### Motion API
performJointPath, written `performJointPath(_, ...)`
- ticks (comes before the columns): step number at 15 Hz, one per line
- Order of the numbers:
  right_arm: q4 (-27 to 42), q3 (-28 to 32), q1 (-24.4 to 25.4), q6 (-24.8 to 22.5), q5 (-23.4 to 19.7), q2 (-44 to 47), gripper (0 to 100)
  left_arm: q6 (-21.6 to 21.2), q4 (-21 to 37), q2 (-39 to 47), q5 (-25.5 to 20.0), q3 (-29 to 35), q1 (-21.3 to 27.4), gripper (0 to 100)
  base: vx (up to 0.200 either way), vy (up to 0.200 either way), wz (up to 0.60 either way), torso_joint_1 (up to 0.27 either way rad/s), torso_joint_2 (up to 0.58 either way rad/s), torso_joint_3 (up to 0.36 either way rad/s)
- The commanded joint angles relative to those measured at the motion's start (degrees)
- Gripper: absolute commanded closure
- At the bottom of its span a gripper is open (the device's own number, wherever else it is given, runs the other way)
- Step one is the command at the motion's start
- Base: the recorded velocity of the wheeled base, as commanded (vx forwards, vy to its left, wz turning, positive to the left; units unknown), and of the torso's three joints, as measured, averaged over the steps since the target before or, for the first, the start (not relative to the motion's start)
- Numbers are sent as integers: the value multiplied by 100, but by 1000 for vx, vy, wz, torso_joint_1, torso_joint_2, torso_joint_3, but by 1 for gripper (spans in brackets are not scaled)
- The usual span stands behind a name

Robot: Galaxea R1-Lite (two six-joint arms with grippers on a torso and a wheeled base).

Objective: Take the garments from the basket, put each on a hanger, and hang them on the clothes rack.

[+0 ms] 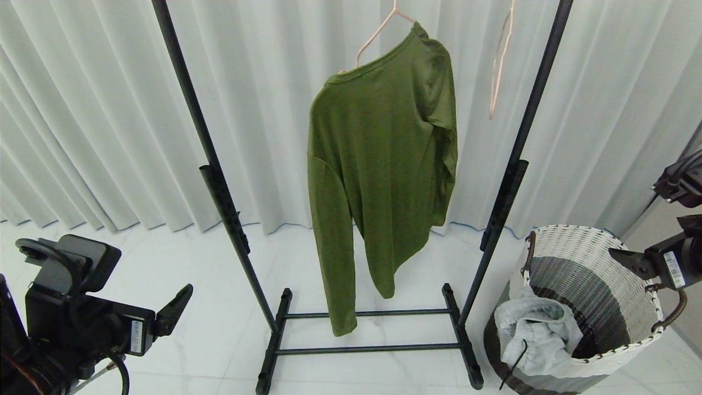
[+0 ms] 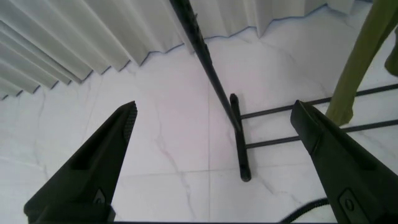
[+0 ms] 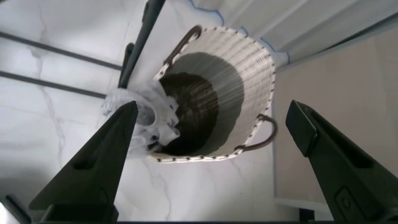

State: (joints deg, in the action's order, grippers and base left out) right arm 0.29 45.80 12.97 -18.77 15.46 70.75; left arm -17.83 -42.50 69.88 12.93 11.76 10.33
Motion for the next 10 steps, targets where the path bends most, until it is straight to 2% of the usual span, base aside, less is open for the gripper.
performJointPath(1,-3,-36,-5,-4,1,53,0,-1,-13,44,-1,19,5,0,0,0,0,-124,452,310)
performJointPath(4,-3,-71,-5,-21,1,79,0,-1,-22,26,-1,19,5,0,0,0,0,-107,403,292)
performJointPath(7,-223,-212,-67,-381,1,35,0,8,-22,8,-1,19,5,0,0,0,0,-27,118,71)
performJointPath(10,-302,-221,-75,-443,1,53,0,8,-22,-53,-10,19,13,0,200,0,0,-2,22,27)
